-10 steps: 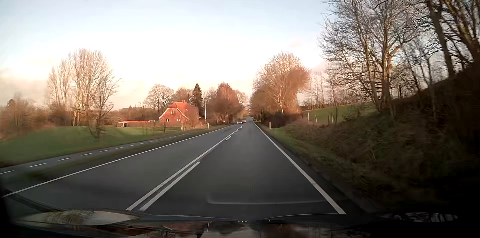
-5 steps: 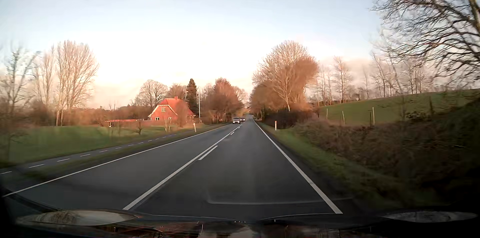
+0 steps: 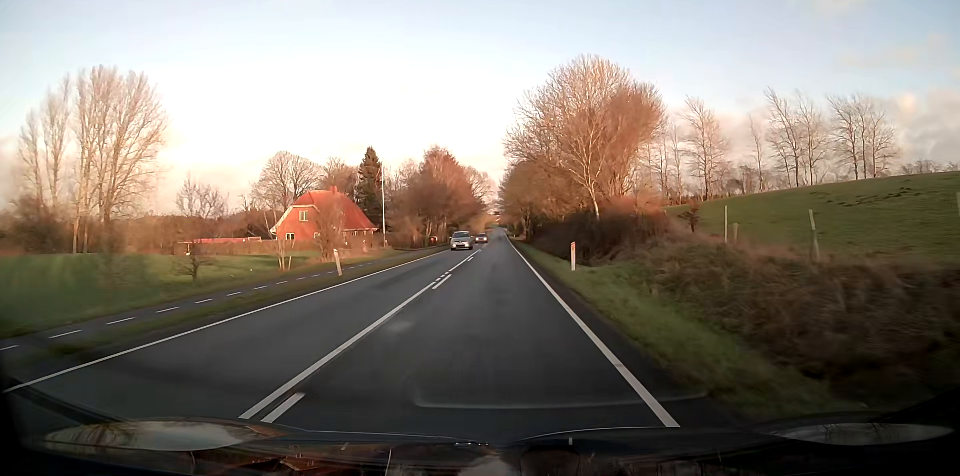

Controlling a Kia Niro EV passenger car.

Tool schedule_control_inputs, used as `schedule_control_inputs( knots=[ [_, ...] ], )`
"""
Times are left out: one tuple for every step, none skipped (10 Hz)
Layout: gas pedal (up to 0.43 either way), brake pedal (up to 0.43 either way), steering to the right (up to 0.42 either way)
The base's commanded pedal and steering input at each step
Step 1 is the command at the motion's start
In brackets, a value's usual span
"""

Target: Follow the waypoints while adhering to traffic rules and regulations

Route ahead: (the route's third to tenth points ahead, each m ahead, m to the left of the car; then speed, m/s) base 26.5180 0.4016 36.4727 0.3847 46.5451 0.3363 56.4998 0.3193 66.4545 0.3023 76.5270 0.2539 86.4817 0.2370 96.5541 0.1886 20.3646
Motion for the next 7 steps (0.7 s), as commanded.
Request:
schedule_control_inputs(
  knots=[
    [0.169,0.000,0.000],
    [0.169,0.000,-0.001],
    [0.169,0.000,-0.001],
    [0.169,0.000,-0.001],
    [0.169,0.000,-0.001],
    [0.169,0.000,-0.001],
    [0.169,0.000,-0.001]
  ],
)
